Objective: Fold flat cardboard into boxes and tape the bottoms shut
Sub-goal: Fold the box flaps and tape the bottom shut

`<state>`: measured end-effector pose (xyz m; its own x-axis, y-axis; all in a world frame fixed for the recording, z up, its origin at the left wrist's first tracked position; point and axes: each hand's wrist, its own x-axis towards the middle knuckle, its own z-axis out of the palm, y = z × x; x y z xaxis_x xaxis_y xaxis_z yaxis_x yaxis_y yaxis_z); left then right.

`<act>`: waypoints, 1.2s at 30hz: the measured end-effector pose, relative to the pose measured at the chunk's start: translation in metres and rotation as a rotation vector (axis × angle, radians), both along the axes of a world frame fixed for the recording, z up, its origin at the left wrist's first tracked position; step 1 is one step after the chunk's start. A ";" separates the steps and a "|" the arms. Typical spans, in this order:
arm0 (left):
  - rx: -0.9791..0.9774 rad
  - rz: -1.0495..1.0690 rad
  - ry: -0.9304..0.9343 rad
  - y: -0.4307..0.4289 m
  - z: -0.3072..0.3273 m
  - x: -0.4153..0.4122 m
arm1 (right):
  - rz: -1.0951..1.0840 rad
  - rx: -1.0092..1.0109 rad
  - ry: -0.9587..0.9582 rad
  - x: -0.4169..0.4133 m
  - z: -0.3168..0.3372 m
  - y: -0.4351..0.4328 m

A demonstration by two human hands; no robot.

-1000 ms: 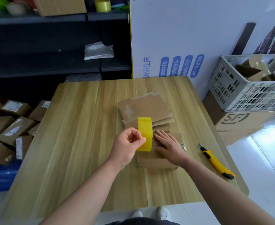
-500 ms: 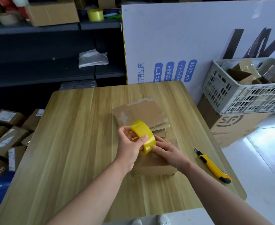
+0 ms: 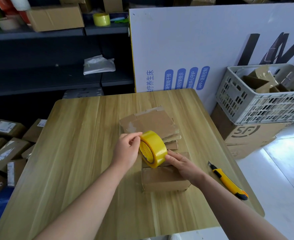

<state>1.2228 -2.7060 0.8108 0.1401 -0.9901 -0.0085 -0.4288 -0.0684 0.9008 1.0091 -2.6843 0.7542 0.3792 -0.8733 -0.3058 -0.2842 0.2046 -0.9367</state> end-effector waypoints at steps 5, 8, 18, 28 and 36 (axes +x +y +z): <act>-0.172 -0.094 -0.155 -0.003 0.002 0.012 | -0.056 0.054 -0.029 -0.001 0.002 0.002; -0.257 -0.107 -0.208 -0.006 0.005 0.014 | -0.127 0.080 -0.106 0.002 0.010 0.004; -0.191 -0.208 -0.263 -0.012 0.018 0.010 | -0.226 0.004 -0.274 0.002 -0.002 0.006; -0.063 -0.257 -0.170 0.001 0.018 0.016 | -0.262 0.055 -0.408 -0.005 0.008 0.006; 0.315 -0.188 0.443 -0.001 0.028 0.021 | -0.248 0.060 -0.430 -0.007 0.008 0.007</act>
